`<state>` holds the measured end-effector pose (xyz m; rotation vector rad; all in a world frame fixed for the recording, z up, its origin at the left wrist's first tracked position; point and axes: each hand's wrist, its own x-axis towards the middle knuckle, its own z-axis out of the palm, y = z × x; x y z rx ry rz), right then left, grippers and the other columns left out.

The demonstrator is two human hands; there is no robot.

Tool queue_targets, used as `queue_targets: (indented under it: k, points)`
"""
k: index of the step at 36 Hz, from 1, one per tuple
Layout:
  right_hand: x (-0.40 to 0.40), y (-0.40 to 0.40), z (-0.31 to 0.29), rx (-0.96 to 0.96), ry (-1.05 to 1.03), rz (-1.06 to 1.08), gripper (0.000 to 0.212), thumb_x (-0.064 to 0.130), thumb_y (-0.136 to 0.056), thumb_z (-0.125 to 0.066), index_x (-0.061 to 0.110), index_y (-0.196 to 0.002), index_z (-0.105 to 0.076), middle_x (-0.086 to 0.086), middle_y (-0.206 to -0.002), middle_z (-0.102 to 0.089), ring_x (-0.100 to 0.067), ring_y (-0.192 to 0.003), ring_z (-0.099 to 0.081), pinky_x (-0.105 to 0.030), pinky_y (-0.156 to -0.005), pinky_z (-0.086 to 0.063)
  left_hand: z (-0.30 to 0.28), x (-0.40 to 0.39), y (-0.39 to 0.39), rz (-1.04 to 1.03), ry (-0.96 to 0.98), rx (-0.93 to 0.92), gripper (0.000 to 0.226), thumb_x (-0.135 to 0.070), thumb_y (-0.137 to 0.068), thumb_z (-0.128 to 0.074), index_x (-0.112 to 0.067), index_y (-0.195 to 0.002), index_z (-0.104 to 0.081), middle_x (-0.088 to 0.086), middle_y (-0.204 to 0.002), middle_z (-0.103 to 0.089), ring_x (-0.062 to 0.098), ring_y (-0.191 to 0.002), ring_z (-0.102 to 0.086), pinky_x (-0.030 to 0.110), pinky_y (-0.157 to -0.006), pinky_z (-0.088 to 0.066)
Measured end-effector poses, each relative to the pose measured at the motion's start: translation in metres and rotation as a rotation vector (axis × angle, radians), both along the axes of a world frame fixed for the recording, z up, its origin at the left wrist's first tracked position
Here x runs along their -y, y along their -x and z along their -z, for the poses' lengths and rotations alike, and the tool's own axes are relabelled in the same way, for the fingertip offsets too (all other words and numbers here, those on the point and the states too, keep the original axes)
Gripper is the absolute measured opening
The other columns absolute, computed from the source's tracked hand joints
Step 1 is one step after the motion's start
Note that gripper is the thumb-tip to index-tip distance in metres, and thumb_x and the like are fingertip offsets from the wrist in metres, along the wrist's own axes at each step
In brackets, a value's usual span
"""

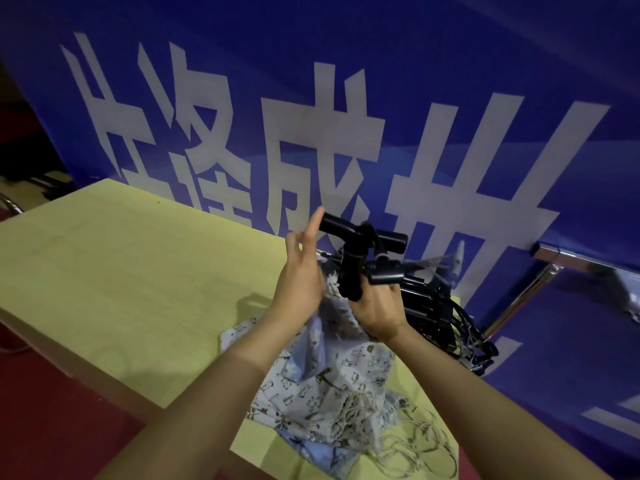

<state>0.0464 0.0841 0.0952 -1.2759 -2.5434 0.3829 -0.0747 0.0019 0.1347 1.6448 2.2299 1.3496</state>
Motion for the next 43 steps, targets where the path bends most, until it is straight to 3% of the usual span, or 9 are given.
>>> queue_targets:
  k: [3, 8, 11, 15, 19, 24, 29, 39, 43]
  points:
    - [0.002, 0.002, 0.005, -0.009, -0.004, -0.02, 0.047, 0.056, -0.084, -0.035, 0.023, -0.11, -0.058, -0.002, -0.113, -0.062, -0.027, -0.11, -0.055, -0.037, -0.088, -0.034, 0.001, 0.003, 0.0, -0.002, 0.114, -0.149, 0.111, 0.02, -0.077, -0.048, -0.056, -0.14, 0.004, 0.009, -0.143, -0.016, 0.021, -0.058, -0.047, 0.033, -0.052, -0.048]
    - [-0.004, 0.003, 0.006, 0.049, 0.213, -0.029, 0.077, 0.071, -0.064, -0.029, 0.02, -0.113, -0.059, -0.005, -0.117, -0.059, -0.025, -0.115, -0.051, -0.036, -0.088, -0.027, -0.003, 0.0, 0.0, -0.041, 0.264, -0.11, 0.099, 0.018, -0.078, -0.045, -0.048, -0.144, -0.012, -0.002, -0.151, -0.003, 0.023, -0.078, -0.052, 0.031, -0.058, -0.046]
    - [-0.008, -0.004, 0.011, -0.052, 0.25, -0.015, 0.041, 0.036, -0.083, -0.06, 0.019, -0.12, -0.058, -0.004, -0.12, -0.06, -0.025, -0.114, -0.055, -0.033, -0.09, -0.038, 0.004, -0.005, 0.01, -0.027, 0.262, -0.02, 0.096, 0.017, -0.077, -0.046, -0.045, -0.144, -0.017, 0.0, -0.152, -0.002, 0.028, -0.085, -0.058, 0.038, -0.065, -0.053]
    - [-0.011, -0.016, 0.011, -0.245, 0.231, 0.039, 0.021, 0.003, -0.082, -0.051, 0.016, -0.098, -0.056, -0.008, -0.101, -0.065, -0.029, -0.091, -0.06, -0.04, -0.073, -0.049, 0.008, -0.008, 0.021, 0.008, 0.142, 0.068, 0.075, 0.004, -0.086, -0.049, -0.05, -0.133, -0.028, -0.013, -0.15, -0.003, 0.029, -0.094, -0.061, 0.045, -0.069, -0.055]
    - [-0.017, -0.02, 0.011, -0.29, 0.179, 0.093, 0.017, 0.002, -0.083, -0.048, 0.017, -0.091, -0.05, -0.01, -0.092, -0.065, -0.034, -0.082, -0.059, -0.043, -0.063, -0.048, 0.0, -0.009, 0.021, 0.053, 0.162, -0.05, 0.083, 0.015, -0.075, -0.054, -0.032, -0.141, -0.034, -0.019, -0.155, 0.007, 0.025, -0.103, -0.057, 0.041, -0.069, -0.054]
    - [-0.023, -0.027, 0.008, -0.267, 0.07, 0.213, 0.028, 0.016, -0.091, -0.051, 0.017, -0.119, -0.052, -0.013, -0.104, -0.067, -0.038, -0.094, -0.062, -0.043, -0.068, -0.052, 0.002, -0.009, 0.016, 0.052, 0.187, -0.169, 0.088, 0.023, -0.074, -0.05, -0.028, -0.143, -0.031, -0.012, -0.159, 0.001, 0.021, -0.133, -0.039, 0.027, -0.073, -0.044]
    - [-0.026, -0.036, -0.003, -0.305, -0.015, 0.168, 0.018, 0.025, -0.094, -0.054, 0.012, -0.103, -0.063, -0.01, -0.1, -0.065, -0.031, -0.088, -0.06, -0.04, -0.069, -0.05, -0.003, -0.013, 0.018, 0.07, 0.196, -0.168, 0.081, 0.019, -0.078, -0.048, -0.024, -0.144, -0.032, -0.004, -0.159, -0.005, 0.025, -0.127, -0.044, 0.038, -0.08, -0.049]
    - [-0.035, -0.048, -0.013, -0.397, 0.092, 0.035, 0.017, 0.011, -0.096, -0.05, 0.003, -0.103, -0.064, -0.011, -0.094, -0.065, -0.017, -0.076, -0.054, -0.025, -0.069, -0.038, -0.01, -0.021, 0.01, 0.061, 0.229, -0.19, 0.077, 0.016, -0.08, -0.048, -0.024, -0.144, -0.031, -0.001, -0.158, -0.007, 0.026, -0.116, -0.051, 0.027, -0.065, -0.035]
    - [-0.035, -0.054, -0.013, -0.435, 0.188, 0.01, 0.012, 0.017, -0.094, -0.057, 0.007, -0.095, -0.063, -0.01, -0.089, -0.066, -0.022, -0.077, -0.06, -0.035, -0.067, -0.048, -0.009, -0.025, 0.007, 0.041, 0.226, -0.192, 0.08, 0.018, -0.08, -0.046, -0.026, -0.144, -0.031, -0.002, -0.159, -0.008, 0.027, -0.114, -0.053, 0.03, -0.064, -0.036]
